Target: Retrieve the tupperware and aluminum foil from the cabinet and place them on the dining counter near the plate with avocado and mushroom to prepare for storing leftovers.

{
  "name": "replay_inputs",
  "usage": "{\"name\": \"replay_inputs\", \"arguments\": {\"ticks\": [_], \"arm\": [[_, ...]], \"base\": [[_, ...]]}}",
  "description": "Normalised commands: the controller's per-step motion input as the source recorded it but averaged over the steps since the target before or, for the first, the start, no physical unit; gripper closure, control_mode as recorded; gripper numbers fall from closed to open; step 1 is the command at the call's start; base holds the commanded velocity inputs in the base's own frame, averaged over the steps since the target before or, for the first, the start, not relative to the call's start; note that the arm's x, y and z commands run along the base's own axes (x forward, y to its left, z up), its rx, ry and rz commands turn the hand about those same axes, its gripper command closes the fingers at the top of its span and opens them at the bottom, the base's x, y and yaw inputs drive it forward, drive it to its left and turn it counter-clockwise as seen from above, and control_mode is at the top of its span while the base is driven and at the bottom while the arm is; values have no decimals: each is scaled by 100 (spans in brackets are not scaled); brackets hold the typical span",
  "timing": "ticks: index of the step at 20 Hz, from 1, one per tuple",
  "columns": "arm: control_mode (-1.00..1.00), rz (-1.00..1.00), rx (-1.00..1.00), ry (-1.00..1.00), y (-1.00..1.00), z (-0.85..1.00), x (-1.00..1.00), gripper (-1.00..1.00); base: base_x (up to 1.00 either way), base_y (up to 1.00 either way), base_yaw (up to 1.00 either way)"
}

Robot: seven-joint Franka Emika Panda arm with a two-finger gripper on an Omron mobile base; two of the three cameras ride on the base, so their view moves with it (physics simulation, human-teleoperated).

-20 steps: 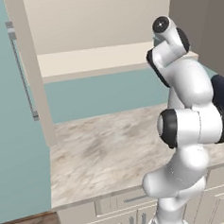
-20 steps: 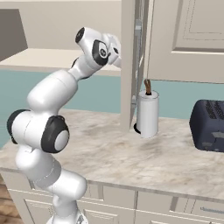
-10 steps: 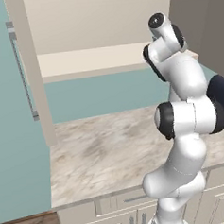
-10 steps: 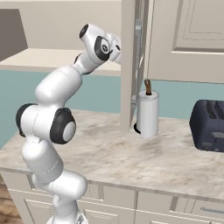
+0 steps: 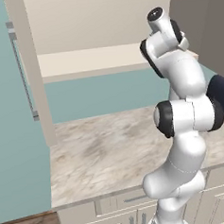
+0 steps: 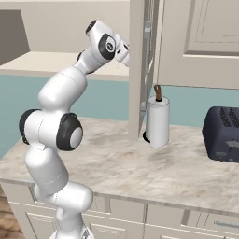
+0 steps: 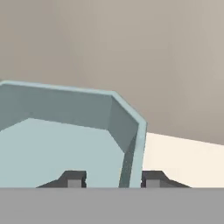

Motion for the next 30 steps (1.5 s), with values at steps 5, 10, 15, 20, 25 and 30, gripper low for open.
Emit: {"name": "replay_inputs", "arguments": {"ticks": [5, 10, 15, 20, 25, 30], "arm": [[-100, 0, 0, -3, 0, -15, 0, 100], [-100, -1, 0, -14, 0, -24, -33, 100], [-100, 4, -8, -26, 40, -9, -94, 100], [-100, 12, -18, -11, 61, 2, -100, 100], [-100, 14, -11, 0, 34, 35, -100, 100], [-100, 22, 0, 9, 7, 64, -100, 100]], "base": [[0, 0, 0], [0, 0, 0], [0, 0, 0], [0, 0, 0], [0, 0, 0], [0, 0, 0]]}}
